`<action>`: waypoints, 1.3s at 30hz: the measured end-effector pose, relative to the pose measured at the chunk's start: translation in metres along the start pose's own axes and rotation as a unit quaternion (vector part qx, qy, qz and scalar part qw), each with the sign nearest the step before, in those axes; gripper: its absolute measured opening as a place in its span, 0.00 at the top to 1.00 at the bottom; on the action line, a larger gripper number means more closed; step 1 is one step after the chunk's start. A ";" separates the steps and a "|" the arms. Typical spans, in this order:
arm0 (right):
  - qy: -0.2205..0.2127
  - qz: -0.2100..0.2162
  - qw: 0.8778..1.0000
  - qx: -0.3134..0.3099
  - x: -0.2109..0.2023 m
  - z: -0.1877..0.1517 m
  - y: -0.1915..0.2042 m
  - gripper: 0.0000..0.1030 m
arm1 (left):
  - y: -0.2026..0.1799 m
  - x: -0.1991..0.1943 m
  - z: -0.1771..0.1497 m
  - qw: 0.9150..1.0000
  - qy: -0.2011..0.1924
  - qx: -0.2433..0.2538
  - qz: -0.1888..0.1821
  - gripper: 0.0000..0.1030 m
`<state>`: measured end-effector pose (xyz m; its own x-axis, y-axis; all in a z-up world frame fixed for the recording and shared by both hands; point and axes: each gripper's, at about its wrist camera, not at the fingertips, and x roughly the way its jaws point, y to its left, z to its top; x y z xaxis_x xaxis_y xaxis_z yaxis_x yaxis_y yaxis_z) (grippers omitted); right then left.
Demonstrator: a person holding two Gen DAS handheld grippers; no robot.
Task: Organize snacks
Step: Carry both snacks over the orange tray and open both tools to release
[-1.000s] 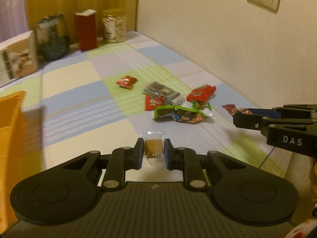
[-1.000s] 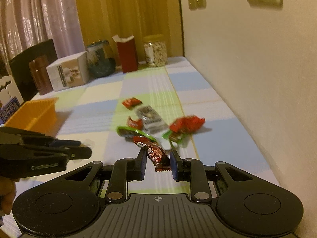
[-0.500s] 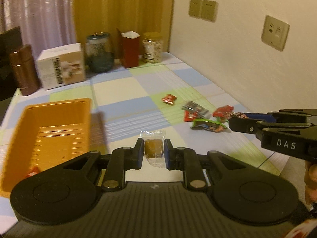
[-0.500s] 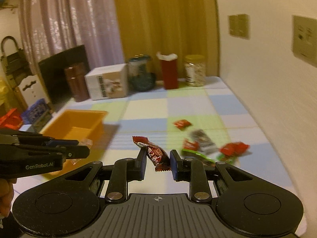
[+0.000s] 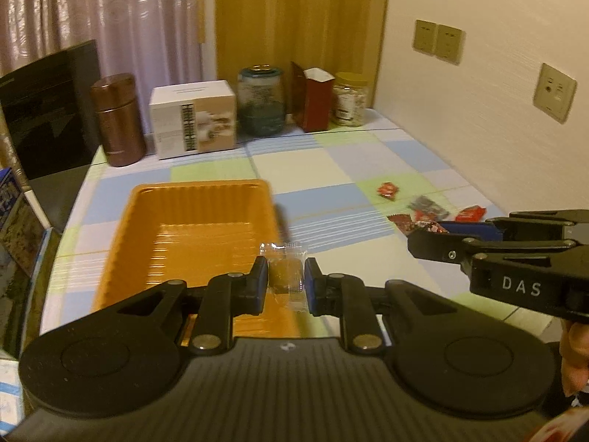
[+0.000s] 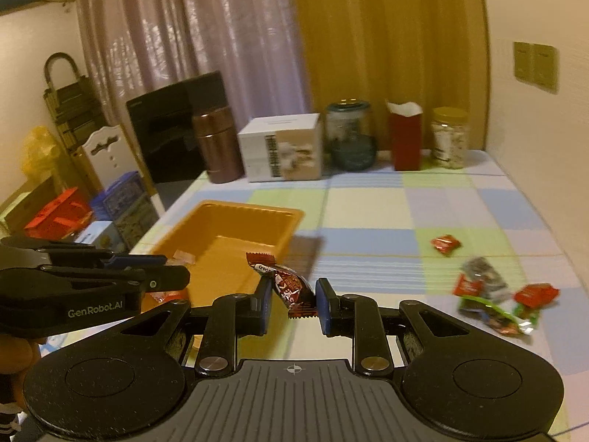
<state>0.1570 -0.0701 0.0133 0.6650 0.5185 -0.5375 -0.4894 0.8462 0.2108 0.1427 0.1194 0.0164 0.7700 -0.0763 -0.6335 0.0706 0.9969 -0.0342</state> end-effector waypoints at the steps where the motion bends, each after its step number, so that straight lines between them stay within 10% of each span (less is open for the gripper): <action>1: 0.001 0.003 1.000 -0.001 0.004 0.001 0.005 0.75 | 0.006 0.000 -0.001 1.000 0.001 0.000 0.004 0.82; 39: 0.053 0.034 0.998 0.011 0.112 -0.003 0.049 0.75 | 0.104 0.060 -0.019 0.998 0.031 -0.030 0.045 0.77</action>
<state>0.2062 0.0294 -0.0391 0.5676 0.5592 -0.6043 -0.5175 0.8131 0.2664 0.1841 0.2193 -0.0398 0.7312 0.0124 -0.6820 -0.0367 0.9991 -0.0212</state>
